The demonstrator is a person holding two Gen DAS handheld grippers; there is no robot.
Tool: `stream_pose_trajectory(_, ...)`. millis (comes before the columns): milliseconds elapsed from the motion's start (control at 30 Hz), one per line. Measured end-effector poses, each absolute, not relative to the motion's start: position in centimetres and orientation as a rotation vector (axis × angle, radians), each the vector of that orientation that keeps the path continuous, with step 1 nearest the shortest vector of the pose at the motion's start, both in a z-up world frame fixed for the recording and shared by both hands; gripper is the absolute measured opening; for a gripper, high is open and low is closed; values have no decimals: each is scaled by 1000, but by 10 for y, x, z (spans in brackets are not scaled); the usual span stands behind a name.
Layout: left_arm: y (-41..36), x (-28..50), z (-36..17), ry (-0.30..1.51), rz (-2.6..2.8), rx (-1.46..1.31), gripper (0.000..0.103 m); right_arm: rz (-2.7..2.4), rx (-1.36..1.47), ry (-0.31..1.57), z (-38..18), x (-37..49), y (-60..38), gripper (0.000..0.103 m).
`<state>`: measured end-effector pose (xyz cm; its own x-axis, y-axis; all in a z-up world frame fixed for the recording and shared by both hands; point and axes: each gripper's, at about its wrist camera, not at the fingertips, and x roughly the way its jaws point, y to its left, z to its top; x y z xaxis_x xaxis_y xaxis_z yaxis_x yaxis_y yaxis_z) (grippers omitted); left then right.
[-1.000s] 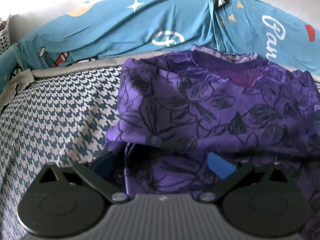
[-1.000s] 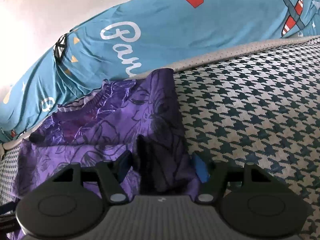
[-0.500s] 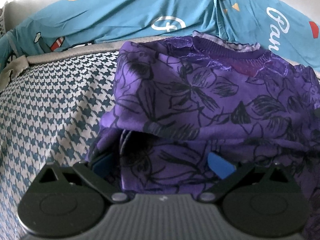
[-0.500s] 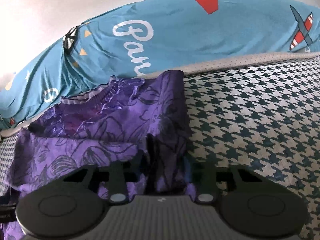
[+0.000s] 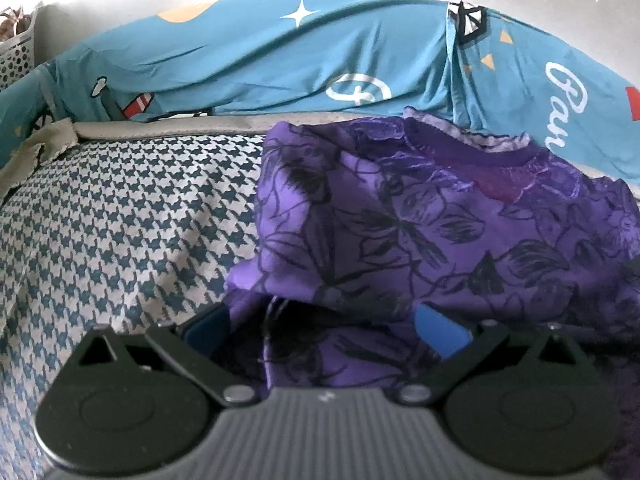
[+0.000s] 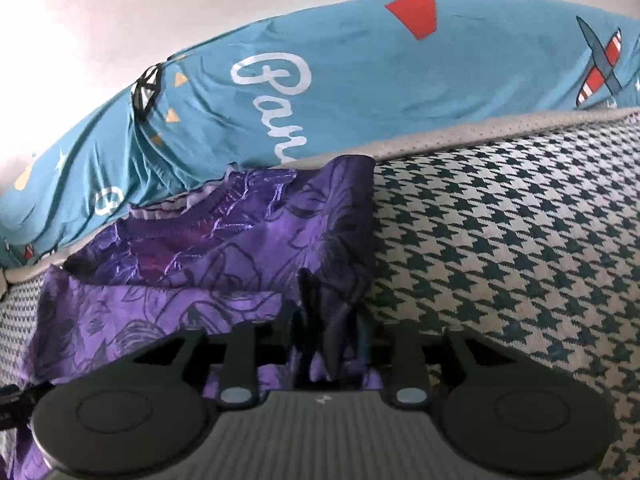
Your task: Fold clothes
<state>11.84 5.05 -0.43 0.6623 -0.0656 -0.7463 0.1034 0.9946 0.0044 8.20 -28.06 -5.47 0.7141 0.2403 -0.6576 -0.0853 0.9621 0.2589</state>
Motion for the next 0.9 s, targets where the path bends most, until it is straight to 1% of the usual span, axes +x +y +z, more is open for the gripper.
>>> stream_pose_trajectory(33, 51, 119, -5, 843, -95, 49, 103, 182, 219, 751, -55, 82, -281, 37)
stream_pose_trajectory(100, 51, 119, -5, 847, -93, 51, 103, 176, 215, 754, -57, 83, -282, 52)
stream_pose_trajectory(167, 51, 119, -5, 851, -92, 54, 103, 158, 216, 760, -60, 85, -283, 54)
stream_pose_trajectory(367, 50, 120, -8, 862, -87, 67, 103, 175, 240, 766, -67, 87, -286, 54)
stream_pose_trajectory(433, 50, 120, -8, 865, -86, 71, 103, 187, 239, 761, -68, 87, -284, 48)
stream_pose_trajectory(500, 50, 120, -9, 866, -85, 75, 103, 202, 230, 758, -68, 87, -281, 34)
stream_pose_trajectory(600, 50, 120, -10, 866, -83, 81, 103, 213, 227, 756, -66, 87, -277, 25)
stream_pose_trajectory(700, 50, 121, -10, 869, -83, 77, 103, 210, 211, 742, -62, 84, -273, 22)
stream_pose_trajectory(900, 51, 122, -10, 878, -81, 75, 103, 209, 204, 709, -51, 79, -268, 21)
